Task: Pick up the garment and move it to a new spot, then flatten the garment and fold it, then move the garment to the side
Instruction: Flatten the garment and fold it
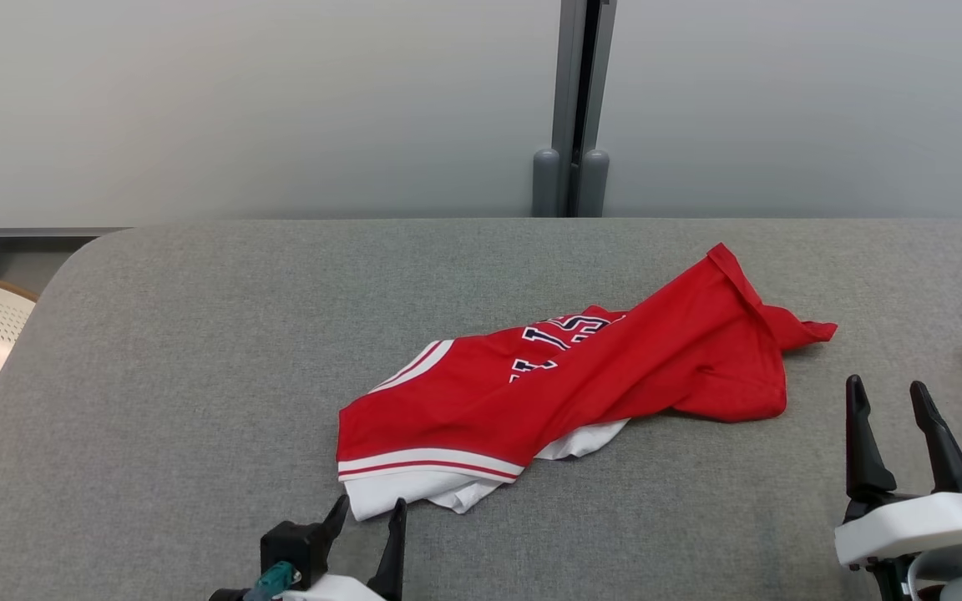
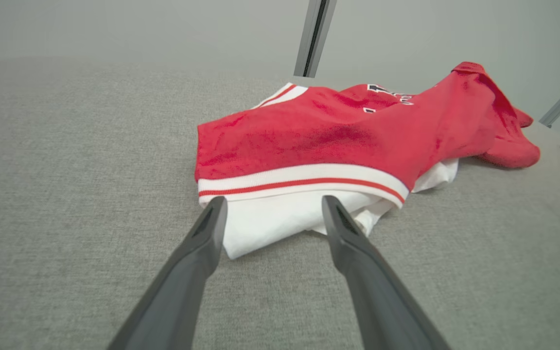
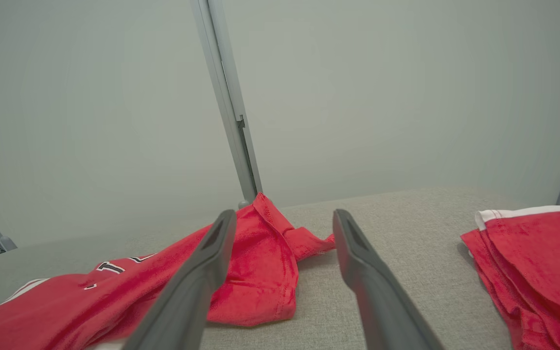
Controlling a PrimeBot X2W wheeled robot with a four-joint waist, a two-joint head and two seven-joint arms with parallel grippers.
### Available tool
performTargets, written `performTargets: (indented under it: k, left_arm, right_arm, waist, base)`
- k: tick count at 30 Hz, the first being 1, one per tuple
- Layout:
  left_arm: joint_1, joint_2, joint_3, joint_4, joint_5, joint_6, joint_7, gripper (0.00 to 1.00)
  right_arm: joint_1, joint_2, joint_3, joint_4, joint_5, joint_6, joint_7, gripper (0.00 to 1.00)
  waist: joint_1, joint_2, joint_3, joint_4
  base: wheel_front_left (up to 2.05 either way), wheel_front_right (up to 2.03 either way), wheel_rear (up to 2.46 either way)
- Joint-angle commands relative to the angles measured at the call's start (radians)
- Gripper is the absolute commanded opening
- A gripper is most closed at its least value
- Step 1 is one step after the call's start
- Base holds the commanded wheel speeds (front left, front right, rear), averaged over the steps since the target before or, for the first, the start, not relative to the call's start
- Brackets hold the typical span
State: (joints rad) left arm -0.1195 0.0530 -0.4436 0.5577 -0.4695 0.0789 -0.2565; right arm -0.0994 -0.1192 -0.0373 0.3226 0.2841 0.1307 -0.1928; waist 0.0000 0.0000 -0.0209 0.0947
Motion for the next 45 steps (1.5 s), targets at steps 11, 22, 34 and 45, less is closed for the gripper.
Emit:
performTargets:
  k: [11, 22, 34, 45]
  left_arm:
    - [-0.079, 0.053, -0.060, 0.162, 0.080, 0.018, 0.051, 1.00]
    - [-0.179, 0.057, -0.096, 0.308, 0.102, -0.016, 0.061, 1.00]
    - [-0.189, 0.044, -0.076, 0.269, 0.068, -0.079, -0.006, 0.00]
    - [-0.150, 0.064, -0.045, 0.068, 0.030, -0.090, 0.003, 0.00]
  right_arm:
    - [0.017, 0.020, -0.010, -0.075, -0.027, 0.000, 0.039, 1.00]
    - [-0.003, 0.025, -0.020, -0.110, -0.046, 0.000, 0.049, 1.00]
    - [0.005, 0.036, -0.054, -0.072, -0.046, 0.000, 0.048, 1.00]
    - [-0.082, 0.017, -0.062, 0.107, -0.005, 0.000, 0.150, 1.00]
  waist:
    - [0.0000, 0.0000, 0.041, -0.037]
    - [0.0000, 0.0000, 0.084, -0.069]
    - [0.0000, 0.0000, 0.061, -0.026]
    - [0.0000, 0.0000, 0.056, 0.048]
  base:
    - [0.00, 0.00, 0.00]
    - [0.00, 0.00, 0.00]
    - [0.00, 0.00, 0.00]
    - [0.00, 0.00, 0.00]
